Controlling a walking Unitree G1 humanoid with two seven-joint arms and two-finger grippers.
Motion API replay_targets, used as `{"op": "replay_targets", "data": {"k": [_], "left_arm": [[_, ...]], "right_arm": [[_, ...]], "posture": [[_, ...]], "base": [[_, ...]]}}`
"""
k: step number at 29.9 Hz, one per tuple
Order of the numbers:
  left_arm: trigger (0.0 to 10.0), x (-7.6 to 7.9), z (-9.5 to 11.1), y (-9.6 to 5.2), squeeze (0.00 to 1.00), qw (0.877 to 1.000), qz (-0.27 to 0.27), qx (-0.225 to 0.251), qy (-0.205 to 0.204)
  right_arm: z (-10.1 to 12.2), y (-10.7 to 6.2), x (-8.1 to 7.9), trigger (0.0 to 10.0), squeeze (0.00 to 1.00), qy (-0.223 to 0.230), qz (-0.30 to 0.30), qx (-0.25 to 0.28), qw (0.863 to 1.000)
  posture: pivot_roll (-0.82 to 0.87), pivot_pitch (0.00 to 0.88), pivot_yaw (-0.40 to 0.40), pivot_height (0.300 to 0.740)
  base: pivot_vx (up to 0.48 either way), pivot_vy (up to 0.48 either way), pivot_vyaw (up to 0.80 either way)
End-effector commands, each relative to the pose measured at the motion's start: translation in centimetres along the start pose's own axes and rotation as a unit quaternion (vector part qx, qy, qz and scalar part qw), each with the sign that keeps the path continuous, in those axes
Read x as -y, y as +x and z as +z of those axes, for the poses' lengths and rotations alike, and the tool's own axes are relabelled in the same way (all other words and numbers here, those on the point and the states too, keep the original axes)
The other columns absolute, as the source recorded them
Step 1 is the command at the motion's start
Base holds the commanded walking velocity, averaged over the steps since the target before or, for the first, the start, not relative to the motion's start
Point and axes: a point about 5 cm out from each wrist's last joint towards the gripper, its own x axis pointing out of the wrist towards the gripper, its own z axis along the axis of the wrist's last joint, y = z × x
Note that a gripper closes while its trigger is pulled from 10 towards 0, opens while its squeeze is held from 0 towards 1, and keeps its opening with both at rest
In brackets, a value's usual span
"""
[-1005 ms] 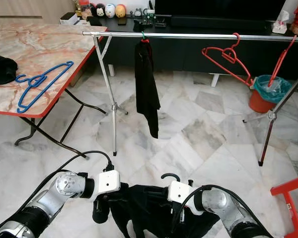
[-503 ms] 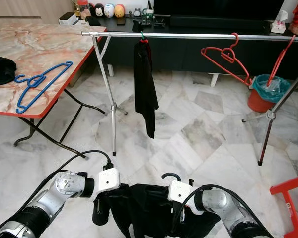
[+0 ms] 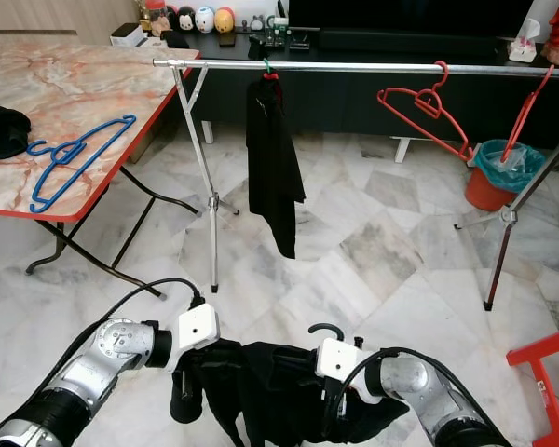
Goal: Hang hanger
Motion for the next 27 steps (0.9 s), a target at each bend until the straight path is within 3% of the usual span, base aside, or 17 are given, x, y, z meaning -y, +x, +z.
{"op": "replay_targets", "data": {"k": [1,15,22,27], "left_arm": [[0.0,-0.2,3.7,0.7,0.00,0.996,-0.014,0.086,0.034],[0.0,-0.8,6.1,-0.1,0.00,0.984,-0.008,0.175,-0.027],[0.0,0.6,5.8,0.4,0.00,0.989,-0.048,0.143,-0.007],[0.0,0.6,5.4,-0.4,0.00,0.991,-0.052,0.121,-0.006]], "right_arm": [[0.0,1.1,-1.6,10.0,0.00,-0.010,0.048,-0.011,0.999],[-0.8,1.3,-2.1,10.0,0.00,0.000,0.054,-0.022,0.998],[-1.3,1.5,-2.7,10.0,0.00,0.003,0.058,-0.028,0.998],[-2.0,1.2,-3.1,10.0,0.00,0.005,0.055,-0.037,0.998]], "posture": [[-0.02,0.064,0.008,0.740],[-0.01,0.064,0.007,0.740],[-0.01,0.063,0.006,0.740],[-0.02,0.066,0.005,0.740]], "base": [[0.000,0.000,0.00],[0.000,0.000,0.00],[0.000,0.000,0.00],[0.000,0.000,0.00]]}}
